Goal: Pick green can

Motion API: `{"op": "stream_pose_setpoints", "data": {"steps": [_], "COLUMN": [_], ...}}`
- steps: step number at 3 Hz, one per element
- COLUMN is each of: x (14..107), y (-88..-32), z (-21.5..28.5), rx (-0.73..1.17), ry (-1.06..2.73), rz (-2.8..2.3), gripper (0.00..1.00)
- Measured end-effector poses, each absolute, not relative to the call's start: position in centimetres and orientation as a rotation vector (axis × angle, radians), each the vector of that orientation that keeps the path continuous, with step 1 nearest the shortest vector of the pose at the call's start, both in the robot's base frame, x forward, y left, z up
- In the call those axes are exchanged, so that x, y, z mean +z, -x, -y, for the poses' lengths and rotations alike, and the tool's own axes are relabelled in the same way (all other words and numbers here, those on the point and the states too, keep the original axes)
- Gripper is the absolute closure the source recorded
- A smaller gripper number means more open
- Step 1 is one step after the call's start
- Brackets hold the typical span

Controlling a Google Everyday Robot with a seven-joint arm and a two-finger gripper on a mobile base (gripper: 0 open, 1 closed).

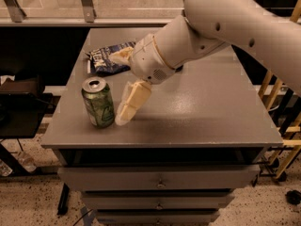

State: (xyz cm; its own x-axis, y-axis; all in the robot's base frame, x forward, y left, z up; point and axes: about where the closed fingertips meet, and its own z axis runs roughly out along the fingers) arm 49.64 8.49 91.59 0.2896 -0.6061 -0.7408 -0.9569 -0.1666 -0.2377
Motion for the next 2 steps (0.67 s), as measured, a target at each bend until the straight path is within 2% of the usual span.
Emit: {"op": "stream_pose_setpoints", "data": {"steps": [1, 2], "x": [90.8, 90.1], "y": [-49.8, -49.8], "z": [-11.1, -13.1], "rx": [0.680, 0.708], "ry": [1.897, 1.918], "rz": [-1.360, -1.325], "gripper": [0.00, 0.25]}}
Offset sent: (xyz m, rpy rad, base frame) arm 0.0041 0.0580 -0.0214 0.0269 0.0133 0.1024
